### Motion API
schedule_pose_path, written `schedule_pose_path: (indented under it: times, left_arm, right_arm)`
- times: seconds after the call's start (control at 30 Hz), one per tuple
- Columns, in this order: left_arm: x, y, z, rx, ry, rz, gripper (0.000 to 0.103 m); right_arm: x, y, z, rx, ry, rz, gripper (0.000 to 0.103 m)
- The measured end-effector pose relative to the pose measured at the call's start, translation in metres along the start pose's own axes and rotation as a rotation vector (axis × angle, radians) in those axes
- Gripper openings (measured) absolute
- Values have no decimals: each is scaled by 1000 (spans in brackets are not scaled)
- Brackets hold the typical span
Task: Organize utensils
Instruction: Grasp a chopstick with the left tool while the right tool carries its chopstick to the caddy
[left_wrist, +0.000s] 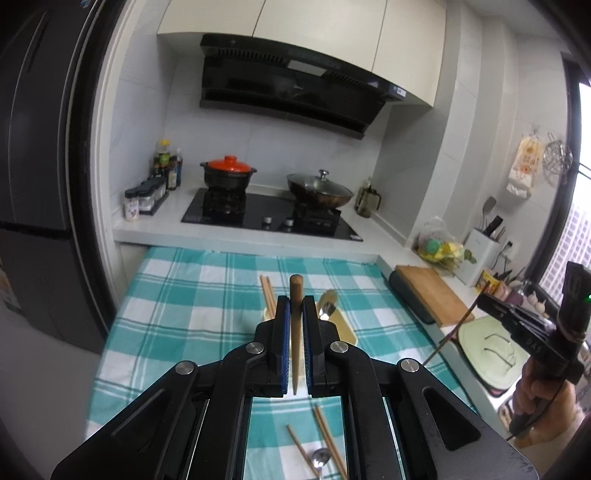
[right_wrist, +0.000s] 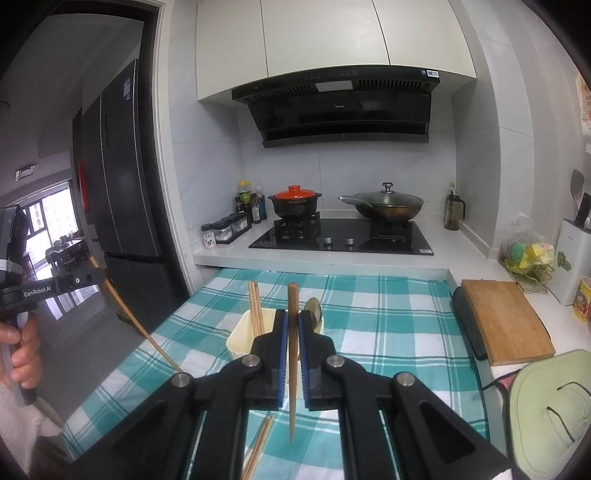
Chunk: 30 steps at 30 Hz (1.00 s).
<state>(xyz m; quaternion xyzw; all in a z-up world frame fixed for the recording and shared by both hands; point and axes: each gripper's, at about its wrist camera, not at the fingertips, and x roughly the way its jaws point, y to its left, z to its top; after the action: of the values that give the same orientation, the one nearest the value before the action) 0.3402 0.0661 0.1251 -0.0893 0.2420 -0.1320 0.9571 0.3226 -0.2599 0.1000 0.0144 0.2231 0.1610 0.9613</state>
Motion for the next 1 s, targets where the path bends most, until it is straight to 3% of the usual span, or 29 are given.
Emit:
schedule_pose_path:
  times: [0.27, 0.53, 0.8, 1.0]
  left_arm:
    - [49, -22, 45, 34, -66, 42, 4]
    - [125, -20, 34, 4, 27, 68, 4]
    - [202, -15, -3, -12, 218, 93, 4]
    - [236, -13, -12, -9, 295, 133, 6]
  right_arm:
    - [35, 2, 58, -21, -75, -1, 6]
    - [95, 5, 68, -73, -115, 2, 6]
    - [181, 2, 26, -90, 68, 1, 6]
    - [231, -12, 5, -14, 229, -9, 7]
